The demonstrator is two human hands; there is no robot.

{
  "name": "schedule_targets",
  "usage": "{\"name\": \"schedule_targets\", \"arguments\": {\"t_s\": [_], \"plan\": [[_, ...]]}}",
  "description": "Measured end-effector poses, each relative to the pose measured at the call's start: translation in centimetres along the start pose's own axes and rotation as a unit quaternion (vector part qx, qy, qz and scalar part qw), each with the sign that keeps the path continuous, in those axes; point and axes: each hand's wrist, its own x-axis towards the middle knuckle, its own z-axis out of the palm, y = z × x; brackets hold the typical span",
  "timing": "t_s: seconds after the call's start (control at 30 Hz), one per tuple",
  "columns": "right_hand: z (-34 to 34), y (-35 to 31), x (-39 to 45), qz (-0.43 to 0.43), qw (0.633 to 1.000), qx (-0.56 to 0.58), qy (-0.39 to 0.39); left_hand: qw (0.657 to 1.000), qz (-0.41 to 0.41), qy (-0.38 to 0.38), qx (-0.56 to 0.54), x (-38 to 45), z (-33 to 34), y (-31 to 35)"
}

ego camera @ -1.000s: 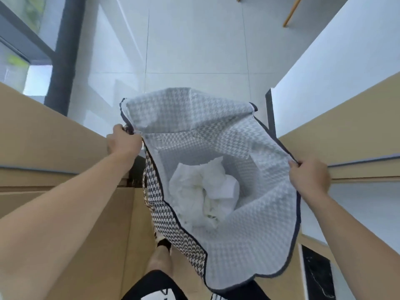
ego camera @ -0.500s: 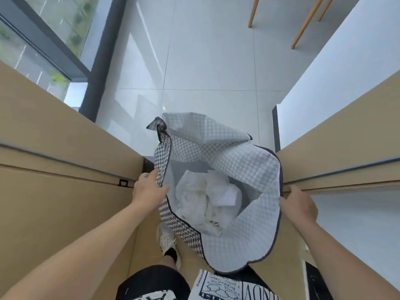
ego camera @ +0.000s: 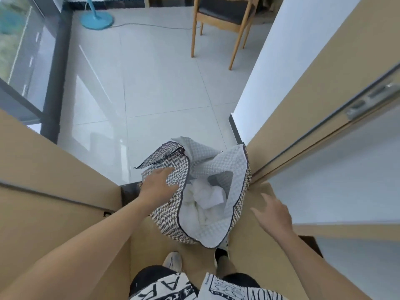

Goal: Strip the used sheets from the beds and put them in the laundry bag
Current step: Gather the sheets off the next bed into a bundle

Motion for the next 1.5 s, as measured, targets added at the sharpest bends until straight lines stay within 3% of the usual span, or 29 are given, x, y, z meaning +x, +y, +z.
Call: {"name": "schedule_targets", "arguments": {"t_s": [0.2,0.4,0.6,0.8,0.97,1.1,1.3,1.37,1.5], "plan": [[1.2,1.2,-7.5,0.028,0.999,0.006,0.025,0.989,0.12,-0.042,0.077,-2.7,0.8,3.6],[-1.1,6.5,-13.6,0.097,0.988,0.072,0.099,0.954,0.247,-0.076,0.15,-6.4,3.5,10.9],[-0.9,17.0,-24.3,0.191,0.951,0.162,0.182,0.892,0.379,-0.108,0.221,-14.6,10.2,19.5],[4.4,30.6,-39.1,0.304,0.888,0.245,0.244,0.815,0.486,-0.149,0.277,-28.4,22.2,26.4],[12.6,41.2,-54.2,0.428,0.804,0.297,0.287,0.717,0.583,-0.219,0.314,-43.6,35.0,29.1],[20.4,46.4,-66.2,0.528,0.714,0.353,0.295,0.618,0.653,-0.273,0.344,-56.4,44.6,28.6],[30.7,49.1,-79.7,0.649,0.571,0.418,0.278,0.463,0.716,-0.337,0.399,-71.3,55.7,26.0],[34.6,49.6,-83.7,0.692,0.502,0.441,0.273,0.395,0.727,-0.368,0.425,-76.9,60.7,24.3],[38.5,50.1,-86.8,0.722,0.421,0.478,0.269,0.307,0.735,-0.4,0.452,-83.4,67.0,23.0]]}}
